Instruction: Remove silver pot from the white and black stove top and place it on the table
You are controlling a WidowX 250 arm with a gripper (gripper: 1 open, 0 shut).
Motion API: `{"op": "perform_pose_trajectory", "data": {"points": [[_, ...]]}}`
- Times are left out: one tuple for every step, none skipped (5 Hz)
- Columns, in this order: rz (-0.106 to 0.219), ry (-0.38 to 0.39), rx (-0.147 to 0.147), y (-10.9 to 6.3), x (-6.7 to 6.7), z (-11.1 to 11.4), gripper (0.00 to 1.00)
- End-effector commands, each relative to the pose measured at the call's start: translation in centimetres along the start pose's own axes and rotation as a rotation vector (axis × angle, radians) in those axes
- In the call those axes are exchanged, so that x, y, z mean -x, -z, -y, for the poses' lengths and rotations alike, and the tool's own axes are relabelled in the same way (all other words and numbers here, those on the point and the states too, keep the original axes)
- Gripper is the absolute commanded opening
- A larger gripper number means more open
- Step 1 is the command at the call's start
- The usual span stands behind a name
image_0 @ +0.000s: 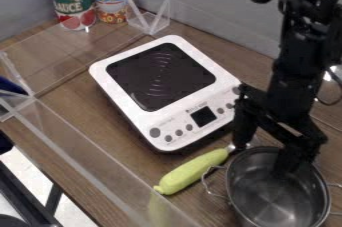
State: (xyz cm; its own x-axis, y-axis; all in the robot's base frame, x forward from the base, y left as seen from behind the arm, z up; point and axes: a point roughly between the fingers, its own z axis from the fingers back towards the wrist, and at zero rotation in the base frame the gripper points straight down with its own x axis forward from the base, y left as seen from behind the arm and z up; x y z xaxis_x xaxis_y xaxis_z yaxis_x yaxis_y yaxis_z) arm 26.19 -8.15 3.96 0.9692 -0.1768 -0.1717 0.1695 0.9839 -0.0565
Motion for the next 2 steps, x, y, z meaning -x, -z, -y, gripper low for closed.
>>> {"op": "perform_pose_trajectory", "data": {"points": [[0.054, 0.027, 0.004, -1.22, -0.1, -0.16, 1.0], [0.05, 0.051, -0.005, -1.21, 0.17, -0.76, 1.0]]}}
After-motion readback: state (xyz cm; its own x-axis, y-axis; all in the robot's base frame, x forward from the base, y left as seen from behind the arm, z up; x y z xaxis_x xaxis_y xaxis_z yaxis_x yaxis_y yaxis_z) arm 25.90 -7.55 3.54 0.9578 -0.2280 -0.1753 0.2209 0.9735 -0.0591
